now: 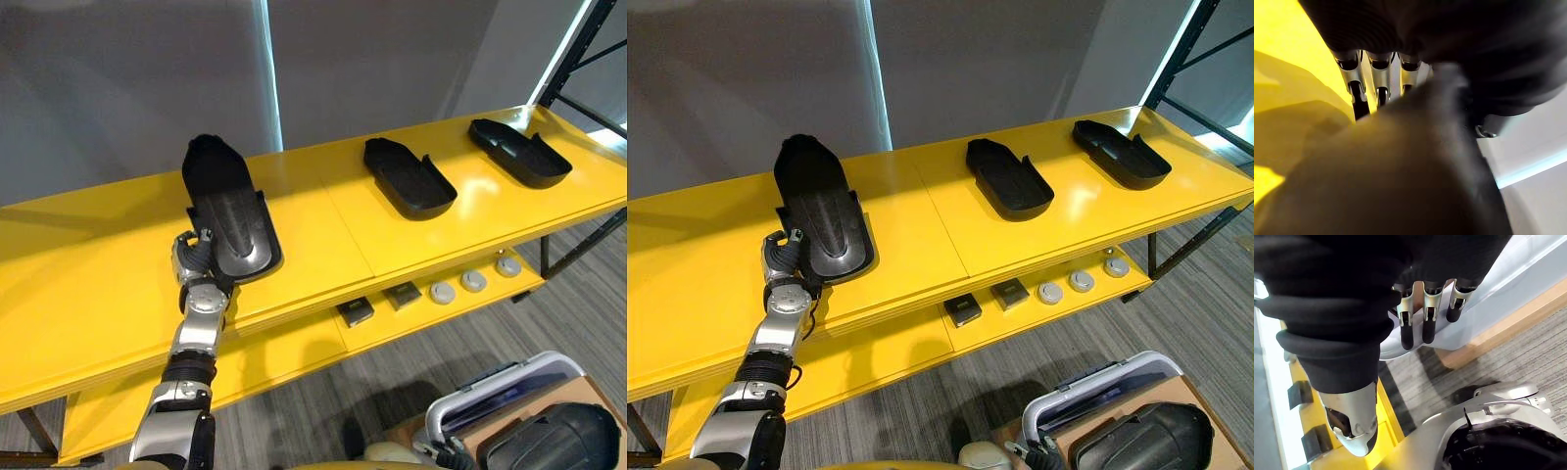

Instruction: Walk over and take plastic housings, then place them on the shelf

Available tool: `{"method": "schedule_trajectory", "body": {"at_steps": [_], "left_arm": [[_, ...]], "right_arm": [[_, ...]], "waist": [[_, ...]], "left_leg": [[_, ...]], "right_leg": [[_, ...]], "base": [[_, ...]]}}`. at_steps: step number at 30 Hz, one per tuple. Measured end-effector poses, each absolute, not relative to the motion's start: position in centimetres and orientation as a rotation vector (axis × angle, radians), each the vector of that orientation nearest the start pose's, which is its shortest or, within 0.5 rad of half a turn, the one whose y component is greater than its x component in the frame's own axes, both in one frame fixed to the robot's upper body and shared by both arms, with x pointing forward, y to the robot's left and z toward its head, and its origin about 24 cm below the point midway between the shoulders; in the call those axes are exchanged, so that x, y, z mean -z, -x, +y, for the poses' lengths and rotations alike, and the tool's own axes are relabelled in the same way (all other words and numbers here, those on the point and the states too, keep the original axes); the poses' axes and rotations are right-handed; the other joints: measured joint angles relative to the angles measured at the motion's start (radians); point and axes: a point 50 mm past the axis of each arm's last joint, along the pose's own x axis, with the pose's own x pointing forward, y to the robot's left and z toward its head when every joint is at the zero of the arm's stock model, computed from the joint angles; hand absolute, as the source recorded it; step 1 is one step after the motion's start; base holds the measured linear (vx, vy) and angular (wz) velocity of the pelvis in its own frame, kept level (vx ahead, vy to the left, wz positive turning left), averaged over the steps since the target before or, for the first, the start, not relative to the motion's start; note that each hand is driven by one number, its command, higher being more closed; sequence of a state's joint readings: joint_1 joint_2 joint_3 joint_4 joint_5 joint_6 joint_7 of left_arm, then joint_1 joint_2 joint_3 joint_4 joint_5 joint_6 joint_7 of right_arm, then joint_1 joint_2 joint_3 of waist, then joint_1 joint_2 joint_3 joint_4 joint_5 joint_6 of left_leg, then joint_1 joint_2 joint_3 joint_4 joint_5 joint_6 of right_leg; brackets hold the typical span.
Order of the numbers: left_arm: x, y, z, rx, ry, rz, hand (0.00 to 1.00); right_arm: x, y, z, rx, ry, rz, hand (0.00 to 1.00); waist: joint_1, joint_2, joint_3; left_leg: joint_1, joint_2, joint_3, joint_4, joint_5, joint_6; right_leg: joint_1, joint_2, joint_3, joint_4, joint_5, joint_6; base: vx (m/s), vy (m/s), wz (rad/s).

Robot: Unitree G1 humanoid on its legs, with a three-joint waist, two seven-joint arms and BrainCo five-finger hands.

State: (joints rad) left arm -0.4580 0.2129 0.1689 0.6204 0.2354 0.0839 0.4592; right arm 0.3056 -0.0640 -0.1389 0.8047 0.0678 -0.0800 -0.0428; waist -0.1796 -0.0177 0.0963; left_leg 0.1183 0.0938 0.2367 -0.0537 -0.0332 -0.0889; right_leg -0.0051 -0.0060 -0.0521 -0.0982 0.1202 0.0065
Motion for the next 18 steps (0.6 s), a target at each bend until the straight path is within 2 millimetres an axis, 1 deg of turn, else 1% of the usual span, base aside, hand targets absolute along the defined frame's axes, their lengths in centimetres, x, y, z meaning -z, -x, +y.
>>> {"method": "schedule_trajectory", "body": {"at_steps": [7,10,13,15,16,17,18], "left_arm": [[-4.4,-32.5,24.0,-0.594,-0.364,0.159,0.0],[-4.7,-32.6,24.1,-0.614,-0.357,0.149,0.0],[-6.3,-32.8,24.1,-0.633,-0.376,0.077,0.0],[-9.0,-32.7,23.7,-0.659,-0.382,-0.056,0.0],[-9.7,-32.5,23.6,-0.665,-0.378,-0.097,0.0],[-10.8,-32.1,23.1,-0.667,-0.365,-0.168,0.0],[-11.5,-31.5,22.5,-0.657,-0.355,-0.221,0.0]], "right_arm": [[15.0,-5.9,-20.8,0.317,-0.034,1.008,0.0],[15.0,-5.9,-20.8,0.318,-0.034,1.008,0.0],[15.0,-5.8,-20.8,0.318,-0.034,1.007,0.0],[15.0,-5.9,-20.9,0.319,-0.032,1.005,0.0],[14.9,-5.9,-20.9,0.32,-0.032,1.003,0.0],[14.9,-5.8,-20.9,0.322,-0.031,1.002,0.0],[14.9,-5.8,-21.0,0.325,-0.03,1.002,0.0]], "waist": [[-0.001,0.001,0.001],[-0.001,0.002,0.001],[0.0,0.003,0.002],[0.002,0.007,0.004],[0.001,0.009,0.005],[0.002,0.013,0.009],[0.002,0.017,0.011]], "left_leg": [[0.001,0.005,0.001,-0.001,0.002,0.0],[0.001,0.004,0.001,-0.001,0.005,0.004],[0.002,0.004,0.001,-0.001,0.005,0.005],[0.003,0.004,-0.001,-0.001,0.005,0.005],[0.005,0.003,-0.002,-0.001,0.005,0.005],[0.013,0.003,-0.003,-0.003,0.005,0.005],[0.019,0.002,-0.005,-0.005,0.005,0.005]], "right_leg": [[0.001,0.005,-0.001,0.0,0.0,0.0],[0.001,0.004,-0.001,0.0,0.003,-0.005],[0.002,0.004,-0.002,0.0,0.003,-0.005],[0.005,0.003,-0.003,0.0,0.003,-0.005],[0.007,0.003,-0.004,0.0,0.003,-0.005],[0.015,0.003,-0.005,0.0,0.003,-0.004],[0.022,0.002,-0.006,0.0,0.001,-0.003]], "base": [[0.0,0.0,0.0],[0.0,0.0,0.0],[0.0,0.0,0.0],[0.0,0.0,0.0],[0.0,0.0,0.0],[0.0,0.0,0.0],[0.0,0.0,0.0]]}}
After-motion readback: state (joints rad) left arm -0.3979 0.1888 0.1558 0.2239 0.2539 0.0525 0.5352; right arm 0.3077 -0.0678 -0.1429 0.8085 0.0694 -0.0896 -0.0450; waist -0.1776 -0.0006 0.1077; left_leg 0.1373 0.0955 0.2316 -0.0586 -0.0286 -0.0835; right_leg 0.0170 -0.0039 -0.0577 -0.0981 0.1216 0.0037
